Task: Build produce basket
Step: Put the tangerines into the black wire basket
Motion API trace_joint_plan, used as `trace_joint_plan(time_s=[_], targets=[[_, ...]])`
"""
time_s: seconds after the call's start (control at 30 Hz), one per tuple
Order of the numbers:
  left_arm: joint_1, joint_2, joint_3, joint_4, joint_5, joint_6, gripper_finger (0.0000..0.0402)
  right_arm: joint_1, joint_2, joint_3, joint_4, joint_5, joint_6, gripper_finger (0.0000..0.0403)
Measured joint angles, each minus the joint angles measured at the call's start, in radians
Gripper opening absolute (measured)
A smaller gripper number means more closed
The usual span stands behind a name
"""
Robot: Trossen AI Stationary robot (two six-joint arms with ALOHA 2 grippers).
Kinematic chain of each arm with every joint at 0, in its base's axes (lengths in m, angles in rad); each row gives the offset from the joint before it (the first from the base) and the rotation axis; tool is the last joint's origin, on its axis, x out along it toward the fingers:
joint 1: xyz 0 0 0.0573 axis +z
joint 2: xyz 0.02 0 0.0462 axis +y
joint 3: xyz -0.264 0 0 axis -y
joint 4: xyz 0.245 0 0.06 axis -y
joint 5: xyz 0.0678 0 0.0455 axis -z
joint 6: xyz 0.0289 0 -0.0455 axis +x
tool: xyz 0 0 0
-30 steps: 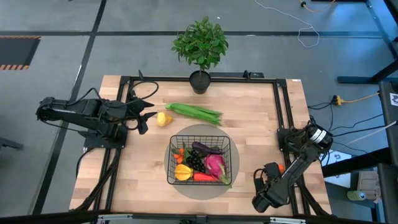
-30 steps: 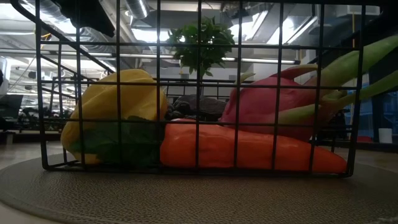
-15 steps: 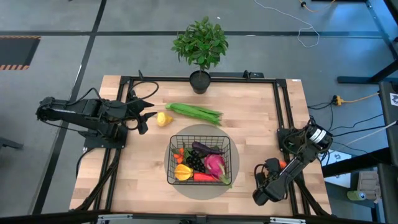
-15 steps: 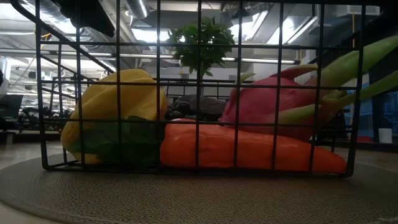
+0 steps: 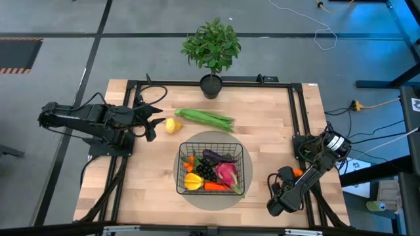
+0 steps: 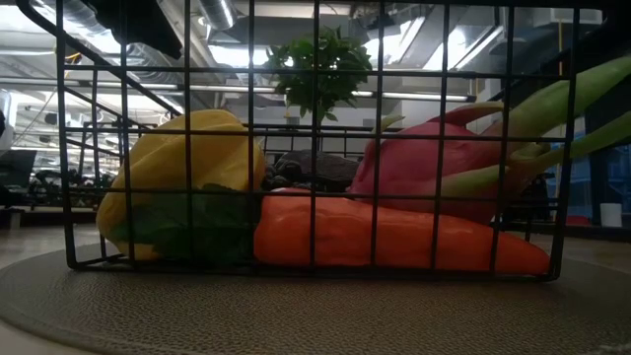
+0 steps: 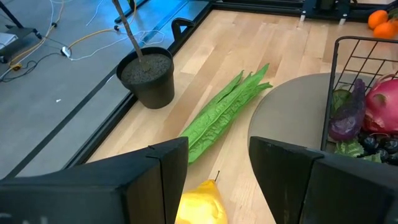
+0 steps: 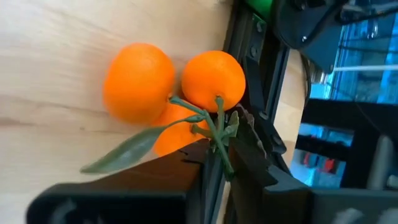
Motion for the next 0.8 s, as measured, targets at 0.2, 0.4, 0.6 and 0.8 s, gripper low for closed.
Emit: trace_joint_plan(time_s=[0.2,0.4,0.6,0.8], targets=[[0.000,0.000,0.000,0.000,0.000,0.001,0.0160,0.000,0.000,0.000,0.000,0.043,-0.048,0.0048],[0.000,0.000,0.000,0.000,0.000,0.001,0.0160,0.000,0.000,0.000,-0.005,0.100,-0.073,0.0048],[0.000,0.000,0.000,0.000,0.000,0.001,0.0160,0.000,0.000,0.000,-0.001,0.101,-0.094,0.0039],[0.000,0.000,0.000,0.000,0.000,0.001,0.0160,0.000,0.000,0.000,0.003,0.100,-0.080,0.0005]])
